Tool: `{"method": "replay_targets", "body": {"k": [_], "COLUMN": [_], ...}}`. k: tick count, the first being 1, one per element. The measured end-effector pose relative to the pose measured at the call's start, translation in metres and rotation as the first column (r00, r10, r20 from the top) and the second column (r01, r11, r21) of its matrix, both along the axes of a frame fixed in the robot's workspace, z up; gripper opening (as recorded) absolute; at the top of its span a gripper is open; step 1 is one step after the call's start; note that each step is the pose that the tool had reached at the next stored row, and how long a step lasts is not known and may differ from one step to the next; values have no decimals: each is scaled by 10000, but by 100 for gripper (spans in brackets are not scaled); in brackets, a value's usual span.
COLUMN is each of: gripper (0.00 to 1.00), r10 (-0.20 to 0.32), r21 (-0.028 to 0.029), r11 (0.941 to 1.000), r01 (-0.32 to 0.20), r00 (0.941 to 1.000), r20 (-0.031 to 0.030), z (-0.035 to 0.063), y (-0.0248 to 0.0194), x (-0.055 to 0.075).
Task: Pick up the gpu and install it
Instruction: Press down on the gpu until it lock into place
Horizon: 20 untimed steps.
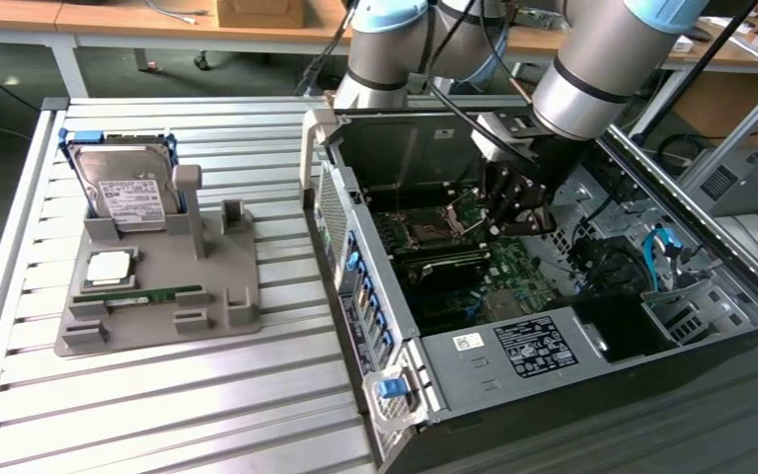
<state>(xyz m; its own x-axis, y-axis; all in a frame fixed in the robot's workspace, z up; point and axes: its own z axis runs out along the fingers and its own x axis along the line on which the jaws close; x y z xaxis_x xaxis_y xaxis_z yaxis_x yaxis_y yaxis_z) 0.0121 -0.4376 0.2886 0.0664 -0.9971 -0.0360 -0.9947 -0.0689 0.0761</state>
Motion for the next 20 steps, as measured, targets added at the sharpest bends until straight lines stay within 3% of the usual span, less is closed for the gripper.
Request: {"method": "replay_targets", "body": {"k": [8, 11, 14, 20], "gripper": [13, 13, 13, 13], "r10": [-1, 0, -1, 0], "r21": [-79, -138, -250, -344], "r11": [10000, 9999, 9997, 9994], "r01": [1, 0, 1, 2], "r00": [10000, 10000, 10000, 10000], "r20": [1, 1, 9, 54], "z": [-43, -58, -64, -68], "y": [0, 0, -5, -70], "x": [-344, -473, -618, -775]}}
